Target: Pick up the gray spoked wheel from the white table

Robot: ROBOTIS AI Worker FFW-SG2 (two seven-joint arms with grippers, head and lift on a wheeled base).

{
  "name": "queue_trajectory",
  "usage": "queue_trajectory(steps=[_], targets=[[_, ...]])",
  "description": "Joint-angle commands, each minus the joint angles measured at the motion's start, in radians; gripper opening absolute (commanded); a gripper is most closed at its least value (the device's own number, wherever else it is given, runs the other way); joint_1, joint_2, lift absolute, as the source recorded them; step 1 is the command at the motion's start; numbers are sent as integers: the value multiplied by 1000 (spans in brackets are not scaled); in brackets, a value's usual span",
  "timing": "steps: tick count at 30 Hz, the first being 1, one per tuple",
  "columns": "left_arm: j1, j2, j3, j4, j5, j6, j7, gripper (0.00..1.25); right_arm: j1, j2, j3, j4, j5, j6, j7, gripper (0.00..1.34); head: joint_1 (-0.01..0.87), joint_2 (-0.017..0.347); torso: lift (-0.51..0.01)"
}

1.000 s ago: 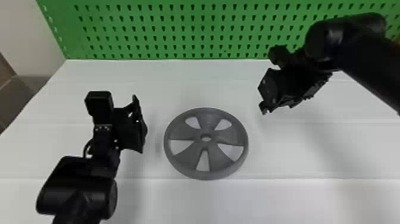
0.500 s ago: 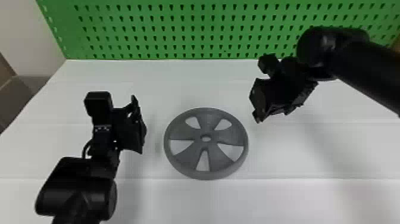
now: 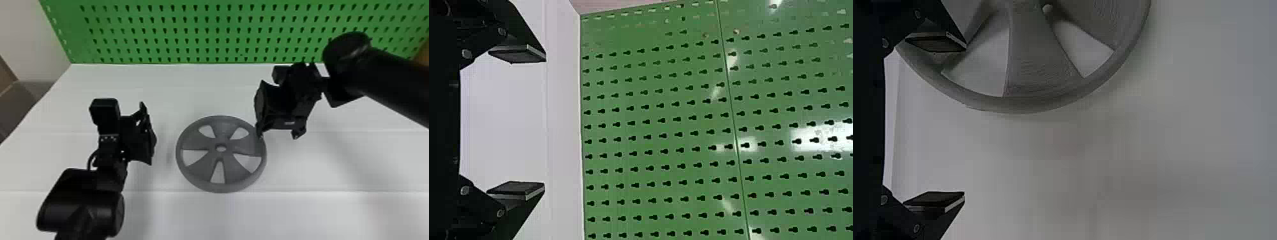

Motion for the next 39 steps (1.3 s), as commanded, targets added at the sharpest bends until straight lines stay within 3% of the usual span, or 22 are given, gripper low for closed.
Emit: queue_trajectory(steps=[1, 7, 14, 22, 26, 32, 39], targets=[[1, 1, 0, -2, 0, 0, 1, 894, 11, 1, 5, -12, -64, -61, -23, 1105, 772, 66, -81], [3, 6, -1, -3, -1, 0, 2, 884, 40, 13, -56, -27, -88, -125, -138, 1105, 772, 66, -81], [7, 12, -1, -8, -4, 0, 5, 879, 57, 7, 10, -35, -220, -204, -181, 1105, 772, 66, -81], [6, 18, -7, -9, -4, -1, 8, 879, 90, -5, -27, -93, -231, -294, -258, 1105, 772, 66, -81], [3, 27, -12, -9, -4, -1, 10, 876, 139, -20, -87, -129, -237, -328, -307, 1105, 772, 66, -81], [9, 38, -12, -15, -4, -1, 18, 876, 158, -36, -47, -144, -289, -345, -319, 1108, 772, 66, -81], [9, 44, -15, -17, -3, -1, 22, 874, 167, -34, -6, -162, -304, -374, -322, 1114, 772, 66, -81]])
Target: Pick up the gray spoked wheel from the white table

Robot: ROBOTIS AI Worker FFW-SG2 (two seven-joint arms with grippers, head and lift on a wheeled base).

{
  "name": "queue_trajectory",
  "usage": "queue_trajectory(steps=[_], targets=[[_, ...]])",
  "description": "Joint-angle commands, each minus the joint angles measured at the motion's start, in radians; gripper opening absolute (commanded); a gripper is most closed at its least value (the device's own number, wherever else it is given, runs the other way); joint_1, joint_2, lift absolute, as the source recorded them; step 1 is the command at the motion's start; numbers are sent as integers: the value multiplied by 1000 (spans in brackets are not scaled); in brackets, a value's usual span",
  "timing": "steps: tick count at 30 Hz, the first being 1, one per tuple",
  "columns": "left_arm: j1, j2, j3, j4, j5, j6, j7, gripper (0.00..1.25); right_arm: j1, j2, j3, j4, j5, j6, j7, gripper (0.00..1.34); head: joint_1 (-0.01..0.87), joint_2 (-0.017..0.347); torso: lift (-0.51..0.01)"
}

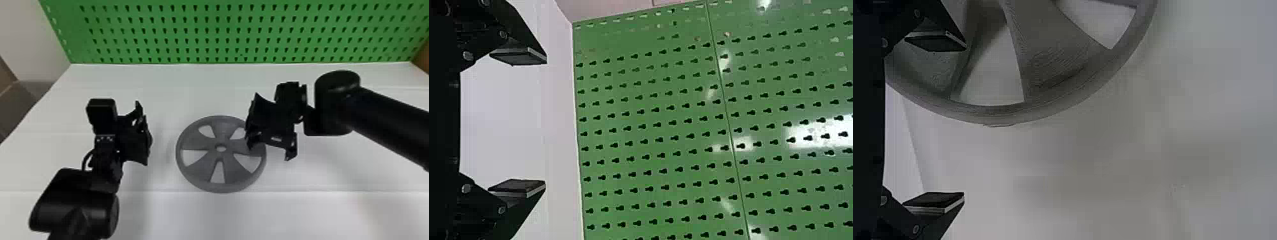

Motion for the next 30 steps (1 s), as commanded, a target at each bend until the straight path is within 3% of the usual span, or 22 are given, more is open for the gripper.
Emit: queue_trajectory(steps=[1, 30], targets=[[-1, 5, -3, -1, -1, 0, 0, 874, 8, 1, 17, -9, -7, -18, 0, 1114, 772, 66, -81], [-7, 22, -6, -8, 5, 0, 4, 874, 75, 41, -43, -28, 85, -95, 0, 1088, 772, 66, -81]])
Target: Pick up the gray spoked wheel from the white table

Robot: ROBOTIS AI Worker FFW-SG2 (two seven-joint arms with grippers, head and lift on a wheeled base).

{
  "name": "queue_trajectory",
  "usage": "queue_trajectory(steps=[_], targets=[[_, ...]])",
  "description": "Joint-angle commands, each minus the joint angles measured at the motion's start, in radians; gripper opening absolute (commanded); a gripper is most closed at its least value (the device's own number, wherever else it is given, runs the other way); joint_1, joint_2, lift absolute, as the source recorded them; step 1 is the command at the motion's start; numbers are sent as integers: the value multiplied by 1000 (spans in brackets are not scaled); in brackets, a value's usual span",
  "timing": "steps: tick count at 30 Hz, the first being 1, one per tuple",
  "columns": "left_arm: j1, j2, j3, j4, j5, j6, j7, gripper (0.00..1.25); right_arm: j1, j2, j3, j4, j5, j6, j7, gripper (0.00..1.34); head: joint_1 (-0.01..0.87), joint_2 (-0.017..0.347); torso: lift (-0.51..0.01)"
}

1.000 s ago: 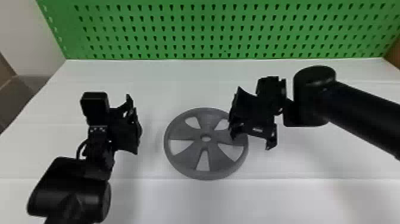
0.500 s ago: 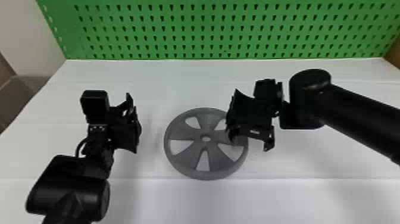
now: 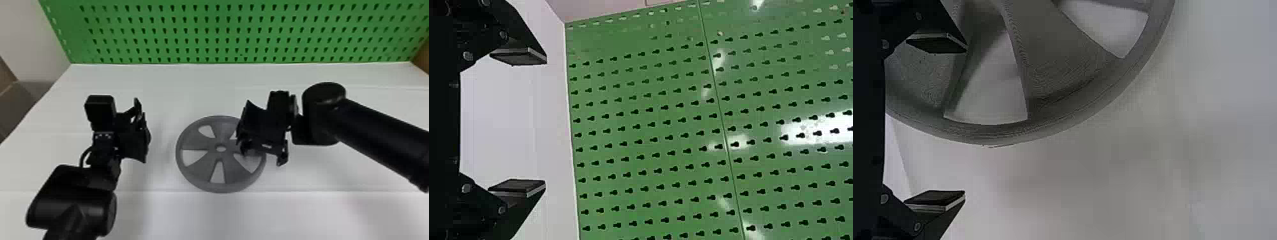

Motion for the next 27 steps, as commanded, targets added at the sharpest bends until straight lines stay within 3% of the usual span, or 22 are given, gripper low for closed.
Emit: queue_trajectory(steps=[1, 27], targets=[[2, 3, 1, -3, 2, 0, 0, 874, 15, 4, -6, -1, 8, -14, 0, 1088, 772, 66, -81], [-4, 17, -4, -8, 6, -3, 3, 874, 54, 16, -34, -8, 46, -74, 0, 1037, 772, 66, -81]])
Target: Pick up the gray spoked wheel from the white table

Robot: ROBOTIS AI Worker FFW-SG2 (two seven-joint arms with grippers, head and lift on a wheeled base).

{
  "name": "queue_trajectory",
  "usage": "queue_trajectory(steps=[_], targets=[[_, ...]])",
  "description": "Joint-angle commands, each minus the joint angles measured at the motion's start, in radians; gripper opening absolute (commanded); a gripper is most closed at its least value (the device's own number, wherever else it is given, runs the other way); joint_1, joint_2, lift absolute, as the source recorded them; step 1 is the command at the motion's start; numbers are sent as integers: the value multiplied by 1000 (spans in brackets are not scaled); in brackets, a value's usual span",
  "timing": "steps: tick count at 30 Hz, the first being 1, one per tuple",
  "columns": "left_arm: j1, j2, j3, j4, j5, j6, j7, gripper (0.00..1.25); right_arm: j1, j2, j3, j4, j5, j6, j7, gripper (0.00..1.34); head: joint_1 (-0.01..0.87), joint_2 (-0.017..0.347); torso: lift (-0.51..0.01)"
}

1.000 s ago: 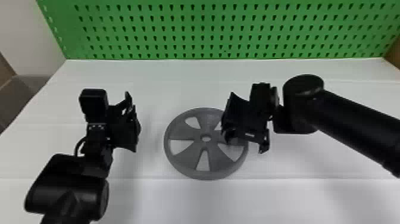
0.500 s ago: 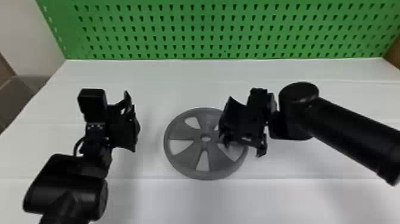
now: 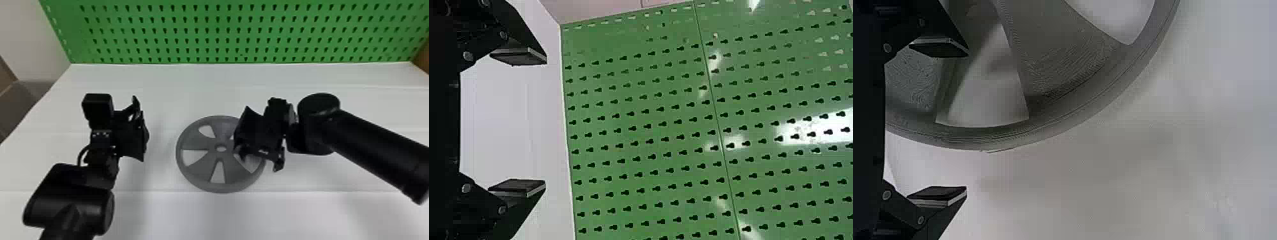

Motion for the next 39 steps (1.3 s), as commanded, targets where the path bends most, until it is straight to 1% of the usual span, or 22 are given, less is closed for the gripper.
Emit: queue_trajectory(steps=[1, 4, 6, 9, 11, 15, 20, 25, 29, 39], targets=[[-3, 3, -3, 0, 0, 0, 0, 874, -2, -2, 5, 0, -4, -1, 0, 1037, 772, 66, -81], [-4, 4, -6, 0, 0, 0, 0, 873, -7, -2, 8, 0, -4, -1, 0, 1003, 772, 66, -81], [-6, 4, -7, 0, -2, 0, 0, 874, -7, -5, 5, 0, -7, -1, 0, 939, 772, 66, -81], [-6, 6, -9, 0, -2, 0, 2, 873, -7, -6, 5, 0, -10, -1, 0, 779, 772, 66, -81], [-6, 6, -10, 0, -3, 0, 2, 873, -8, -8, 5, 0, -13, -1, 0, 700, 772, 66, -81], [-6, 7, -10, 0, -2, 0, 2, 874, -7, -8, 7, 0, -19, -1, 0, 683, 772, 66, -81], [-7, 7, -13, 0, -3, 0, 2, 874, -10, -9, 7, 0, -19, 1, 0, 503, 772, 66, -81], [-9, 7, -15, 0, -3, 0, 3, 873, -11, -11, 10, 0, -22, 4, 0, 479, 772, 66, -81], [-9, 7, -15, 0, -2, 0, 3, 873, -14, -11, 16, 0, -27, 6, 0, 276, 772, 66, -81], [-13, 7, -17, 0, -3, 0, 6, 873, -17, -15, 23, 0, -35, 10, 0, 272, 772, 66, -81]])
